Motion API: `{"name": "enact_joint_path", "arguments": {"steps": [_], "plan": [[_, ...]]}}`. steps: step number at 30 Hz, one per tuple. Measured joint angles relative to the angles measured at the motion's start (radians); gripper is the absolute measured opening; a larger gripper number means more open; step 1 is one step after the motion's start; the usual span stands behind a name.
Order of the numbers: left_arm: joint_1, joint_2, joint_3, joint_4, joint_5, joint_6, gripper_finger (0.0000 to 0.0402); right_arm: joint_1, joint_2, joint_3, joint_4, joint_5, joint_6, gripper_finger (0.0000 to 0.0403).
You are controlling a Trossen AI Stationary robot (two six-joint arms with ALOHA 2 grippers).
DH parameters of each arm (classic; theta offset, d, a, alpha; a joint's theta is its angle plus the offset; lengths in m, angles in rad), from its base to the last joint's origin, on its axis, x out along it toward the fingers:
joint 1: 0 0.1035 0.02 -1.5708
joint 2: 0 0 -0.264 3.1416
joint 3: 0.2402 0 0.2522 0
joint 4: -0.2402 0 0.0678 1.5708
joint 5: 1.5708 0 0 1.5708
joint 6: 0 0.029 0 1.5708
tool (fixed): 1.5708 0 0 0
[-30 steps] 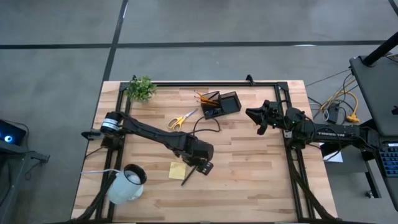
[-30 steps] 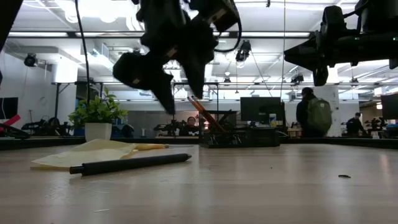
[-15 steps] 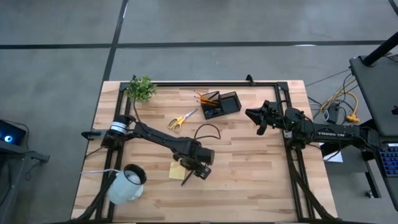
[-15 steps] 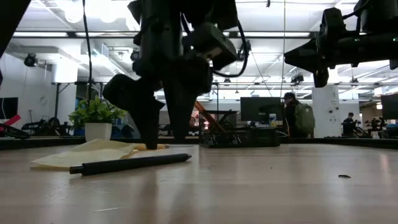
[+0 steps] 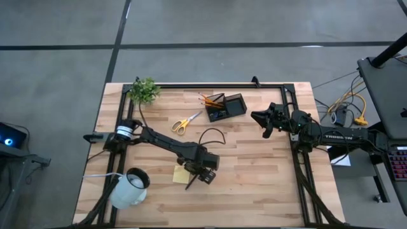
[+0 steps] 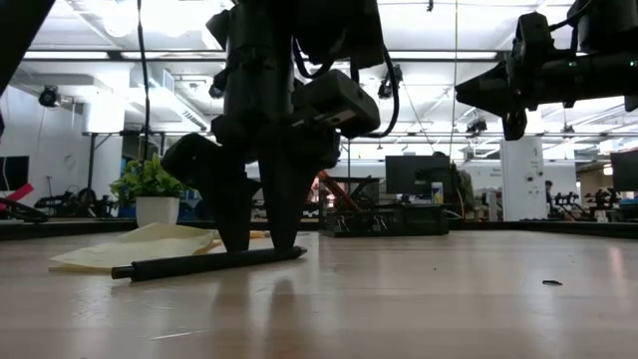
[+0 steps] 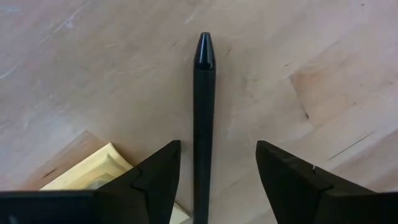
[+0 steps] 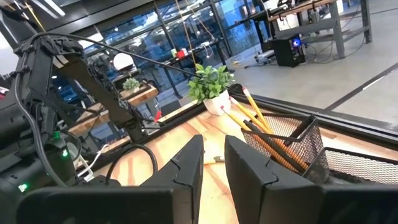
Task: Pick and place office supplies into organizer
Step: Put the pen into the desk organizer
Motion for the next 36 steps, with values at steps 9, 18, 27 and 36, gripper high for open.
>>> {"name": "enact_joint_path", "arguments": {"steps": [9, 18, 27, 36], "plan": [[-0.001, 0.01, 0.002, -0.009, -0.013, 0.001, 0.0196, 0.0, 0.0, 0.0, 0.0, 0.0, 0.0, 0.0057], [-0.001, 0.011, -0.001, -0.018, -0.044, 0.0, 0.0152, 0.0, 0.0, 0.0, 0.0, 0.0, 0.004, 0.0057], [0.001, 0.012, -0.005, -0.03, -0.051, 0.0, 0.0077, 0.0, -0.001, 0.0, 0.0, 0.0, 0.005, 0.0057], [0.002, 0.012, -0.025, -0.019, -0.027, 0.017, 0.0011, 0.0, -0.003, 0.0, 0.001, 0.0, 0.009, 0.0057]]}}
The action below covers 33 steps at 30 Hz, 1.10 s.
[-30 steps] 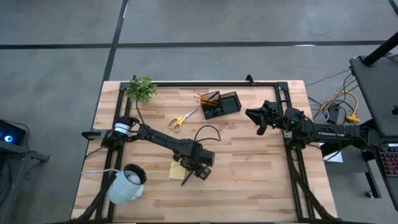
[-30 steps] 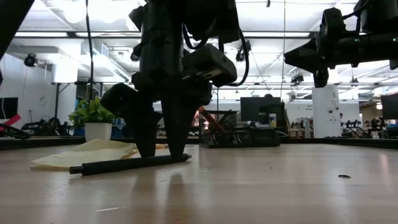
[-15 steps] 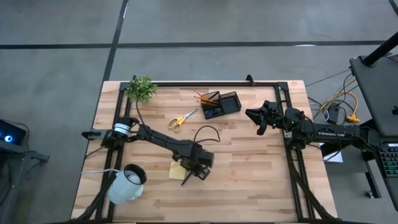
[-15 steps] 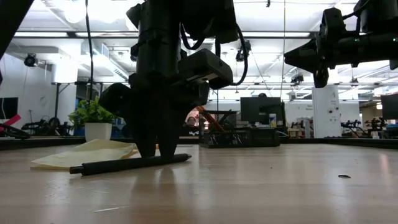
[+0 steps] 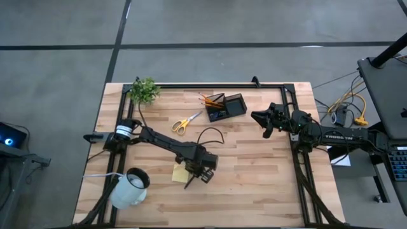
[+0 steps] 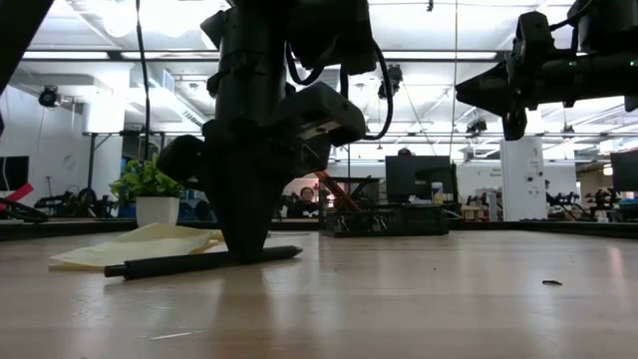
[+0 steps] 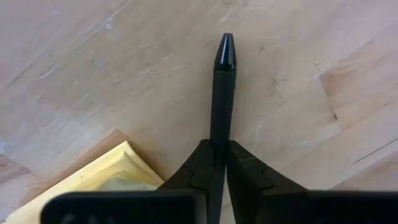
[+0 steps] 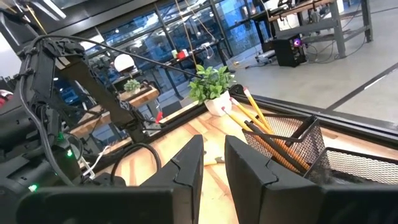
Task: Pick and place office supplies into organizer
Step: Put the pen into the desk organizer
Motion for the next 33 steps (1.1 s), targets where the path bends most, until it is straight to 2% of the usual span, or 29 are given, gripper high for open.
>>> {"name": "enact_joint_path", "arguments": {"steps": [33], "plan": [[0.0, -0.043, 0.028, 0.011, 0.028, 0.039, 0.0006, 0.0, 0.0, 0.0, 0.0, 0.0, -0.001, 0.0057]]}}
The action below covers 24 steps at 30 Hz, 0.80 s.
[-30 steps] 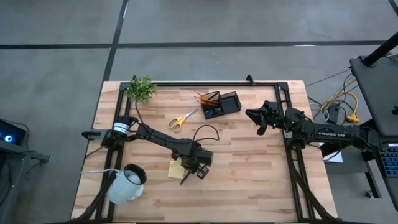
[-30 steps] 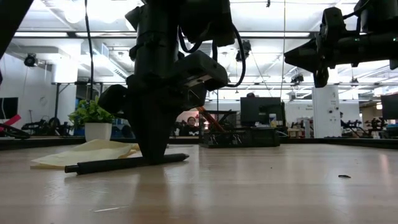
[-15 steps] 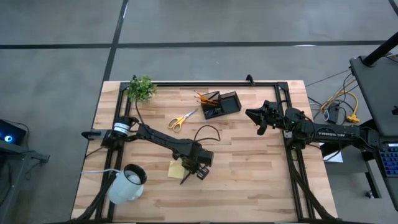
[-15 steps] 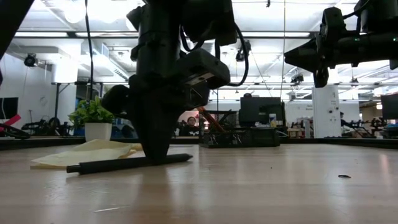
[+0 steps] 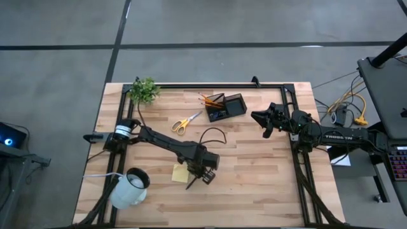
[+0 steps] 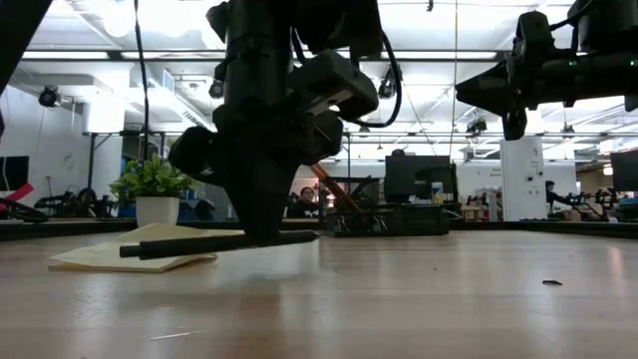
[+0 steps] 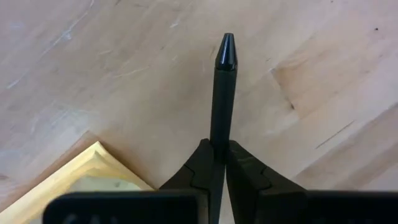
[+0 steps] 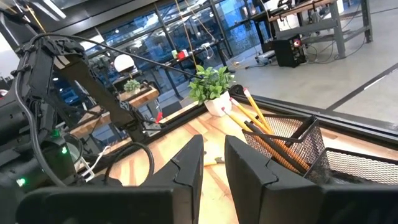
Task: Pick and place office supplies into organizer
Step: Put the pen into the desk organizer
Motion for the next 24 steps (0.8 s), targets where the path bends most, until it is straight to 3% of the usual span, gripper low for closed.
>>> {"name": "enact_joint_path", "arguments": {"steps": [24], "plan": [[0.037, -0.056, 0.074, 0.027, -0.072, 0.132, 0.0006, 0.0, 0.0, 0.0, -0.006, 0.0, 0.0, 0.0057]]}}
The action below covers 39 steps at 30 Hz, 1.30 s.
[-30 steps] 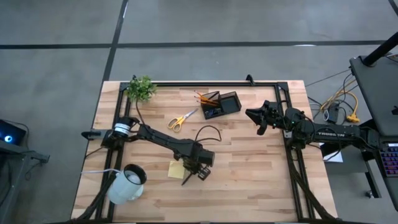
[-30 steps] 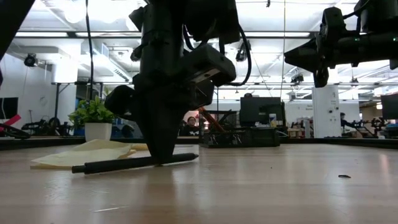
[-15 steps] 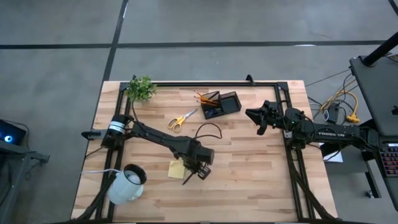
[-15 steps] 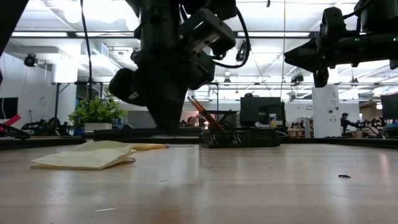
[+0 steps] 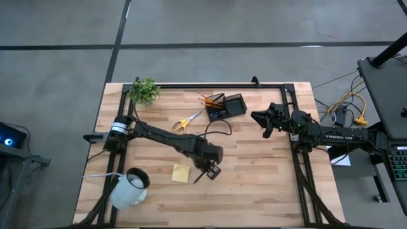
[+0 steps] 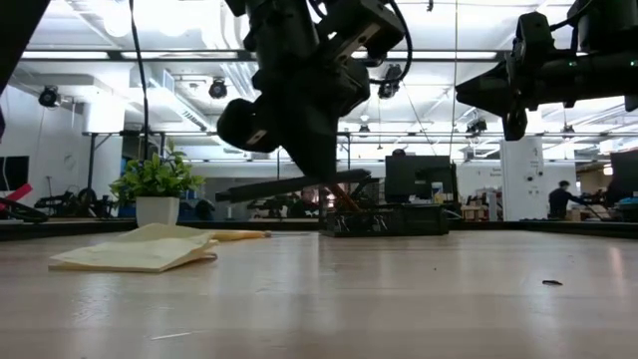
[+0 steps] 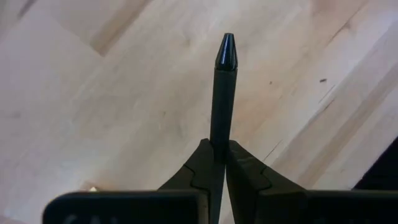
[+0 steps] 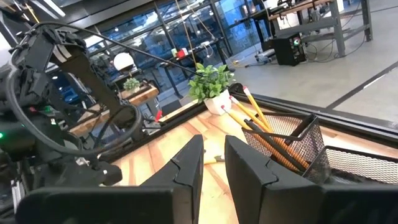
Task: Pick and place office supplies into organizer
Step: Put the pen into the desk organizer
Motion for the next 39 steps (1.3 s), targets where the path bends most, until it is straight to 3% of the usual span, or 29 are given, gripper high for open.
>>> {"name": "enact_joint_path", "arguments": {"steps": [9, 28, 39], "plan": [[0.023, 0.0, 0.027, 0.002, -0.058, 0.061, 0.0006, 0.0, 0.0, 0.0, 0.0, 0.0, 0.0, 0.0057], [0.11, -0.084, 0.024, 0.112, -0.089, 0.239, 0.0006, -0.001, 0.0, 0.0, -0.003, 0.001, 0.003, 0.0057], [0.161, -0.104, 0.024, 0.21, -0.086, 0.266, 0.0006, 0.0, 0.0, 0.0, -0.01, 0.0, 0.003, 0.0057]]}}
